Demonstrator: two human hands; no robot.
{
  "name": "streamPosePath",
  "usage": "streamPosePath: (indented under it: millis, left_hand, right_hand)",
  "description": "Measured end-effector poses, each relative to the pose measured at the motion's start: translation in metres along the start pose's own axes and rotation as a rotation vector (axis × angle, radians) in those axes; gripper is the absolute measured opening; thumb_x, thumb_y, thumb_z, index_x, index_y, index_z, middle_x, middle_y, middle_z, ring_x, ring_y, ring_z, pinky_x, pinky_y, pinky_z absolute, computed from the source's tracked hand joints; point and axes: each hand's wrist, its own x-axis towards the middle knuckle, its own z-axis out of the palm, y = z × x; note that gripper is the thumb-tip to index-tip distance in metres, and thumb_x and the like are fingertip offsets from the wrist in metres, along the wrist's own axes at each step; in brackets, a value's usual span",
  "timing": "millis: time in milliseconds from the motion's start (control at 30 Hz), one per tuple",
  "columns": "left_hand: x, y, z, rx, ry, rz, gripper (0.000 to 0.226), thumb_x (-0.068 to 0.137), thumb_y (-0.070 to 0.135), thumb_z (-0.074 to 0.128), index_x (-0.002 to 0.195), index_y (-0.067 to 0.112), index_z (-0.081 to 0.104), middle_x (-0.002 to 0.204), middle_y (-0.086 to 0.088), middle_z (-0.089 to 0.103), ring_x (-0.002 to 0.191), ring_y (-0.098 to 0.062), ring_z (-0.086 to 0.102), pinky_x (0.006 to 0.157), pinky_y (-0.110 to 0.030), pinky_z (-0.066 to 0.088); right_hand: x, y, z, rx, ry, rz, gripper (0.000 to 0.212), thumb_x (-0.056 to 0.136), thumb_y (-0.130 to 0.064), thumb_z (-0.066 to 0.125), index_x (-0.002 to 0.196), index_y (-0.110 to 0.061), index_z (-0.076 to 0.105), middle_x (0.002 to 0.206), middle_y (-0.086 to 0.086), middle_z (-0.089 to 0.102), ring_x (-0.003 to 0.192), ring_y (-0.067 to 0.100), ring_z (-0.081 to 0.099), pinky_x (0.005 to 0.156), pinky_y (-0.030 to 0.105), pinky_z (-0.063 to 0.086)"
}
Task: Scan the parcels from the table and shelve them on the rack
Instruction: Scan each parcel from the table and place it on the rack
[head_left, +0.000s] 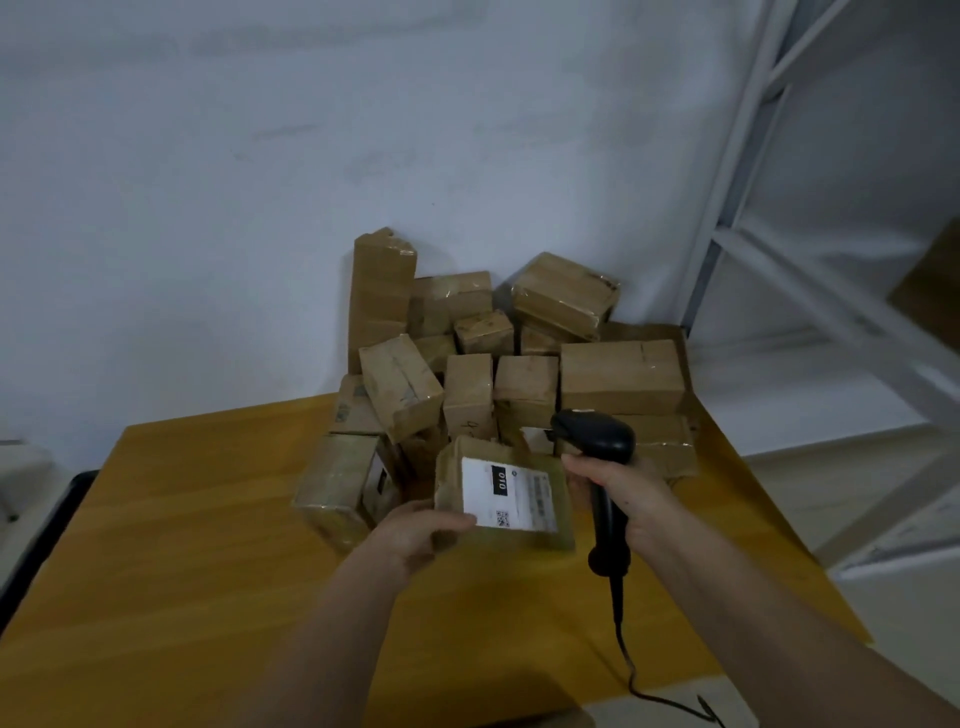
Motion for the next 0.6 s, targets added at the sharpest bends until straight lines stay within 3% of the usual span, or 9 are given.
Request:
streamPosePath:
  millis: [100,200,300,467,600]
  left_hand:
    - [-0.008,-0.007,0.004,-0.244,-0.011,0.017,0.058,0.07,0.007,0.08,0.124,0.01,0.059,0.11,-0.007,0.064,0.101,-0.019,0.056,0.088,-0.035,0.047]
    - [-0.02,-0.011,0.016,-0.406,-0.062,0.038,0.074,0.06,0.015,0.08,0.13,0.009,0.057,0.124,-0.011,0.064,0.114,-0.022,0.055,0.089,-0.033,0.046]
    - [-0.028,-0.015,0.03,-0.496,-0.072,0.102,0.091,0.058,0.006,0.083,0.14,0.013,0.043,0.114,-0.01,0.071,0.106,-0.025,0.066,0.08,-0.032,0.049]
    - [-0.042,-0.01,0.053,-0.625,-0.169,0.214,0.117,0.053,-0.001,0.088,0.147,0.03,0.026,0.114,-0.012,0.071,0.102,-0.032,0.069,0.087,-0.042,0.05]
    - [-0.051,-0.003,0.077,-0.703,-0.214,0.25,0.142,0.02,0.01,0.099,0.143,0.03,0.031,0.117,-0.015,0.069,0.098,-0.032,0.07,0.089,-0.045,0.049]
  right_hand:
    - [-0.006,-0.006,-0.005,0.021,0.025,-0.025,0.029,0.078,-0.021,0.08,0.1,-0.012,0.064,0.091,0.005,0.062,0.086,0.023,0.055,0.085,0.038,0.043]
    - [-0.011,-0.008,-0.009,0.073,0.024,-0.045,0.033,0.077,-0.024,0.08,0.101,-0.013,0.061,0.09,0.003,0.06,0.086,0.022,0.053,0.085,0.037,0.041]
    - [-0.017,-0.009,-0.012,0.105,-0.007,-0.062,0.023,0.078,-0.024,0.079,0.091,-0.015,0.062,0.092,0.003,0.061,0.086,0.02,0.053,0.088,0.038,0.041]
    - [-0.027,-0.018,-0.012,0.204,-0.006,-0.134,0.029,0.073,-0.023,0.082,0.097,-0.014,0.069,0.099,0.01,0.072,0.1,0.03,0.065,0.098,0.05,0.047]
    - [-0.034,-0.024,-0.012,0.257,-0.077,-0.206,0.039,0.066,-0.02,0.084,0.102,-0.016,0.07,0.1,0.005,0.075,0.103,0.027,0.067,0.098,0.052,0.047]
